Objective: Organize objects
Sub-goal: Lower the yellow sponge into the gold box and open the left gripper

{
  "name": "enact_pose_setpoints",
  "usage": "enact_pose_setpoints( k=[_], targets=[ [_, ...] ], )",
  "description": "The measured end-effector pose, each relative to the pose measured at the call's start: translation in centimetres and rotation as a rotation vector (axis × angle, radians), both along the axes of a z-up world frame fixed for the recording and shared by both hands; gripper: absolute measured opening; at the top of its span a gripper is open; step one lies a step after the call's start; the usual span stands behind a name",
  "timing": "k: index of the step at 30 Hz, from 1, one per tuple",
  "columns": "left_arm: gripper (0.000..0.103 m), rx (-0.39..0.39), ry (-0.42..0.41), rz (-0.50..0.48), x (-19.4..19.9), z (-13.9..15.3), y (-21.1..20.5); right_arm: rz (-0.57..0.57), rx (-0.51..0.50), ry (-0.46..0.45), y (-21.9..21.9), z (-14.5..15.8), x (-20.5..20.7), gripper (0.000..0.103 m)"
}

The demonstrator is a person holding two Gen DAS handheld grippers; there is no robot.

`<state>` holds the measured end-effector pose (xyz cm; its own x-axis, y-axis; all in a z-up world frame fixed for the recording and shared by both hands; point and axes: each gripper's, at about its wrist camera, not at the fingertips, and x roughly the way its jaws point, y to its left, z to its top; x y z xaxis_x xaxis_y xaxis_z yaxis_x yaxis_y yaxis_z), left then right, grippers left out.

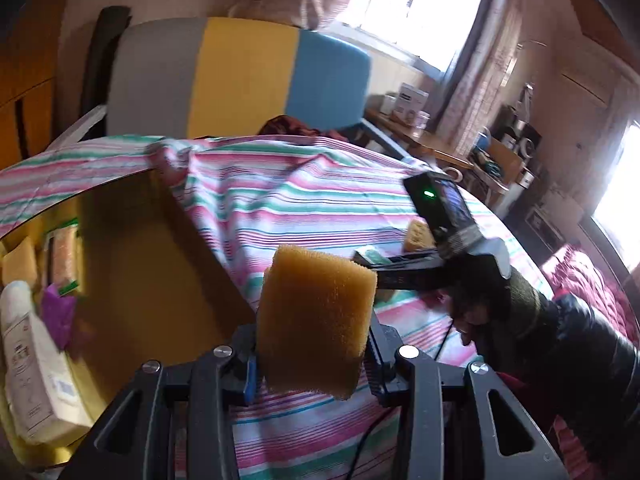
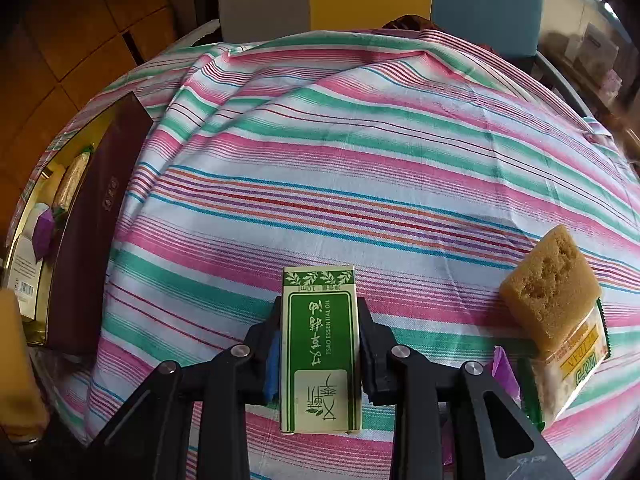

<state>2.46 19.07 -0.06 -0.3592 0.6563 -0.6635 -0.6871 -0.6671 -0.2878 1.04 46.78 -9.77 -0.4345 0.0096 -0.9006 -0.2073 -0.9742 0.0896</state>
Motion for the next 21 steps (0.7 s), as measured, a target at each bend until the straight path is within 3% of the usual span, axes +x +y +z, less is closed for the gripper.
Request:
enact_pose_setpoints(
  k=[5, 10, 14, 21],
  targets=[
    [0.04, 0.022, -0.09, 0.128, -3.9, 0.4, -3.3, 0.007, 0.011, -0.007, -0.2, 0.0, -0.1, 0.032],
    [0.04, -0.027, -0.13, 0.25, -9.2, 0.3, -6.1, 0.018, 0.042, -0.014, -0.7, 0.0, -0.2, 0.032],
    [0.04, -0.032, -0.229, 0.332, -14.0, -1.1, -7.9, 0.025, 0.054, -0.015, -0.7, 0.0, -0.2, 0.032],
    [0.04, -0.115, -0.262, 0.392, -19.1, -3.5, -7.3, 0.032, 0.068, -0.014, -1.0, 0.0, -0.1, 0.032]
  ],
)
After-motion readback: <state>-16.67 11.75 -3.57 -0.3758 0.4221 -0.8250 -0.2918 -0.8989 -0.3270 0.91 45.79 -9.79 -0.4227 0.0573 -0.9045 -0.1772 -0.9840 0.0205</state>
